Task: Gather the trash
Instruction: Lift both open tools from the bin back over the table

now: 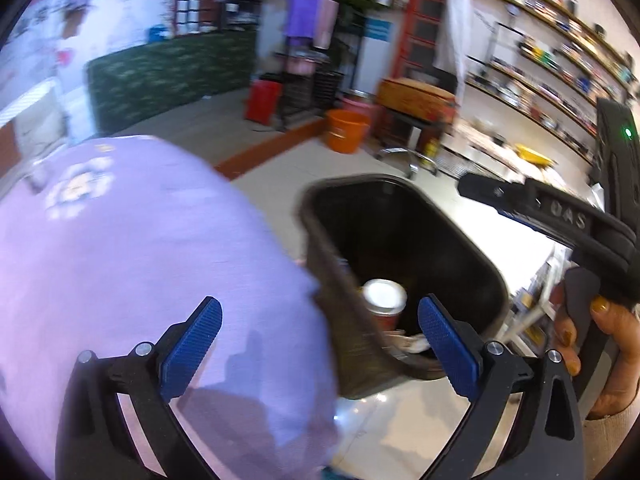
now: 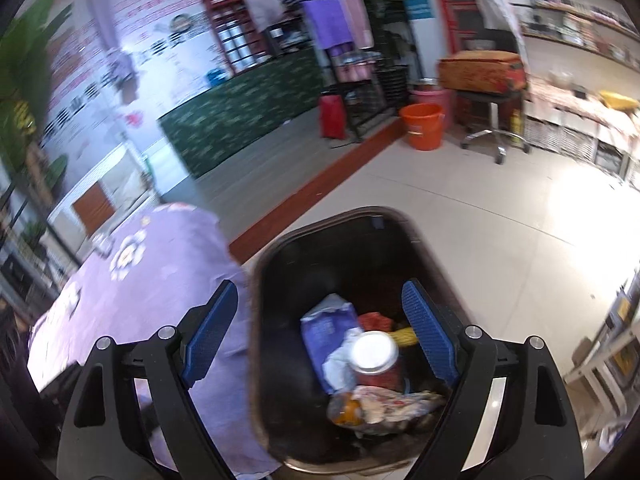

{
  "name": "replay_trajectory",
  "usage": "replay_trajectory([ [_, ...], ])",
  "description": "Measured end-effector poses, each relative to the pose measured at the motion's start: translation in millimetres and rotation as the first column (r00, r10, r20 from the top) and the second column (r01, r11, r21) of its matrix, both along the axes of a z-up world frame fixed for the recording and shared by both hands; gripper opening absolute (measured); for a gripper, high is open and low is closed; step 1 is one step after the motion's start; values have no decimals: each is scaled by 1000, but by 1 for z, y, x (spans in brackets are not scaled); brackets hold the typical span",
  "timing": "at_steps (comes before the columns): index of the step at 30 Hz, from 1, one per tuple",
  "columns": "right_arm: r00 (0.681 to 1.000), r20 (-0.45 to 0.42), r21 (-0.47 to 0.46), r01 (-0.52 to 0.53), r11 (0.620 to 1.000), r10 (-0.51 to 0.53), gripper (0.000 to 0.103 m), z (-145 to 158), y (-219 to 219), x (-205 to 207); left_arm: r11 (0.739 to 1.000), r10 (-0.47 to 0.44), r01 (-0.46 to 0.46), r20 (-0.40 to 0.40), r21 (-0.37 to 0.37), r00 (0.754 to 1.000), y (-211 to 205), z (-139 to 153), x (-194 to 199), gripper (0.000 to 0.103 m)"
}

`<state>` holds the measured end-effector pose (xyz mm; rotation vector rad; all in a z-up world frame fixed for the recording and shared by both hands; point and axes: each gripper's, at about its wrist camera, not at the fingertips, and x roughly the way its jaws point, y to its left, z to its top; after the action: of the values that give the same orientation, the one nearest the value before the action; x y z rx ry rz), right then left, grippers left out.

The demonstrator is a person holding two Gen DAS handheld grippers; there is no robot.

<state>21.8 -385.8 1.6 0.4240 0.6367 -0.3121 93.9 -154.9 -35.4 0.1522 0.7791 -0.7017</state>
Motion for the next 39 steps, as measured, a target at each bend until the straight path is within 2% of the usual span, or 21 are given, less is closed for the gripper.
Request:
replay_trajectory([
  [3,998,-16,-17,-64,998,63,90,-2,24,14,997,82,-82,-1,-14,997,26,4,9,97],
  [7,991,-28,-18,-135,991,135,90,-6,51,30,982,188,-188,7,-19,982,62,4,16,97],
  [19,937,-104,-15,-335,942,332,90,-25,126,73,930,365,-366,43,32,930,140,4,25,97],
  [27,873,-129,-27,-477,879,470,90,-23,184,114,892,441,-444,58,82,896,196,8,46,97],
  [32,816,-153,-60,-571,819,558,90,-19,226,148,852,515,-517,42,85,856,242,10,73,97],
  [36,776,-161,-24,-621,783,610,90,-19,254,181,816,567,-569,49,105,822,273,15,96,97],
  [39,762,-172,-20,-636,771,624,90,-21,273,210,790,602,-602,44,117,797,296,15,112,97],
])
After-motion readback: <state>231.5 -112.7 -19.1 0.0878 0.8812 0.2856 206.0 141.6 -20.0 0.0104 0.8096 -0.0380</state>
